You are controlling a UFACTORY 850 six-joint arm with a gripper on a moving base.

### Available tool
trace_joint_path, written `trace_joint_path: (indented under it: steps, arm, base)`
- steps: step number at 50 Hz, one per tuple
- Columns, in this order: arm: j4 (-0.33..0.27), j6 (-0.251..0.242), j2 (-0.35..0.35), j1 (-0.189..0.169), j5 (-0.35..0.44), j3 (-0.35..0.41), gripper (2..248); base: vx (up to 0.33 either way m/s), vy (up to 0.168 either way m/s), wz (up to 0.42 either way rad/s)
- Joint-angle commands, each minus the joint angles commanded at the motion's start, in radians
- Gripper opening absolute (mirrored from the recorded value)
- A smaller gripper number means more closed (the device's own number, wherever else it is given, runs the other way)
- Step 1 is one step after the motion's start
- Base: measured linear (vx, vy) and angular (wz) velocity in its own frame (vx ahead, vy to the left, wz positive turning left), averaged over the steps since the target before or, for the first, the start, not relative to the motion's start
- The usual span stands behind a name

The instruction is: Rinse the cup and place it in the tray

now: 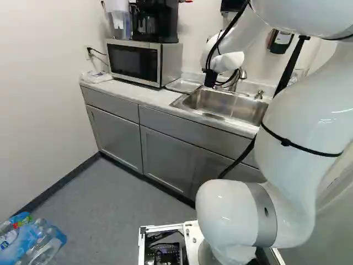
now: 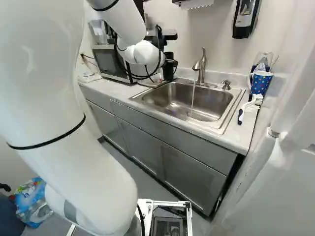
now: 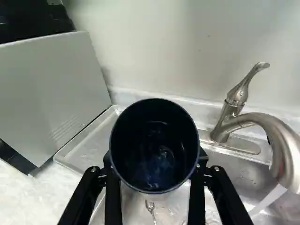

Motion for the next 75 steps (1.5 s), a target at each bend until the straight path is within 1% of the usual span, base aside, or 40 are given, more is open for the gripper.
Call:
trace_joint_path:
  steps: [5, 12, 75]
  arm:
    - [0.000, 0.017, 0.000, 0.000, 0.000, 0.000, 125]
    - [0.000, 0.077, 0.000, 0.000, 0.000, 0.000, 125]
    - [0.000, 0.736, 0.000, 0.000, 0.000, 0.000, 125]
  base:
    - [0.000, 0.000, 0.000]
    - [0.000, 0.000, 0.000]
    - [0.000, 0.000, 0.000]
